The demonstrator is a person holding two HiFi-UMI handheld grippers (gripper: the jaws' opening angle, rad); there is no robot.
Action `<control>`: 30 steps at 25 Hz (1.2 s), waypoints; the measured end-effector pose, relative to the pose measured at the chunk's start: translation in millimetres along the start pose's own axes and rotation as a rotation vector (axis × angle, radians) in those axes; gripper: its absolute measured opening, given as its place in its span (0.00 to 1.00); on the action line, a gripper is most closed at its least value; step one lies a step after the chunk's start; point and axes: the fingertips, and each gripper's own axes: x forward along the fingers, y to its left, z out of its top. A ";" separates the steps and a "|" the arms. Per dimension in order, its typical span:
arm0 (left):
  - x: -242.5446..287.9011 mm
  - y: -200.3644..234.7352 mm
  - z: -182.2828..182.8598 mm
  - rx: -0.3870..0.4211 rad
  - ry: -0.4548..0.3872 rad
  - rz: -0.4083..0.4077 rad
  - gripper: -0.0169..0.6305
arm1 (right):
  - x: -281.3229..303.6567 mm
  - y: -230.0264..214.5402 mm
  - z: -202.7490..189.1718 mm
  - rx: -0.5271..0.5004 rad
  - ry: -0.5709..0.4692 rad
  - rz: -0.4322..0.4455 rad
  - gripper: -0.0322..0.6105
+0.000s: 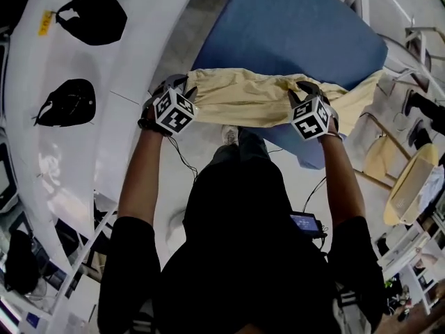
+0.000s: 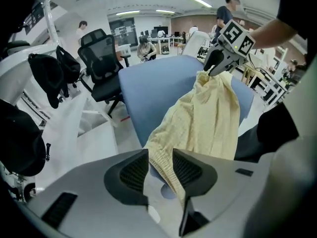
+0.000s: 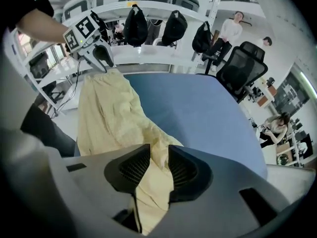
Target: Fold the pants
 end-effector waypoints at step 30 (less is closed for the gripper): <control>28.1 11.4 0.0 -0.425 0.124 -0.100 0.15 | 32.6 -10.7 6.1 0.055 0.003 0.177 0.10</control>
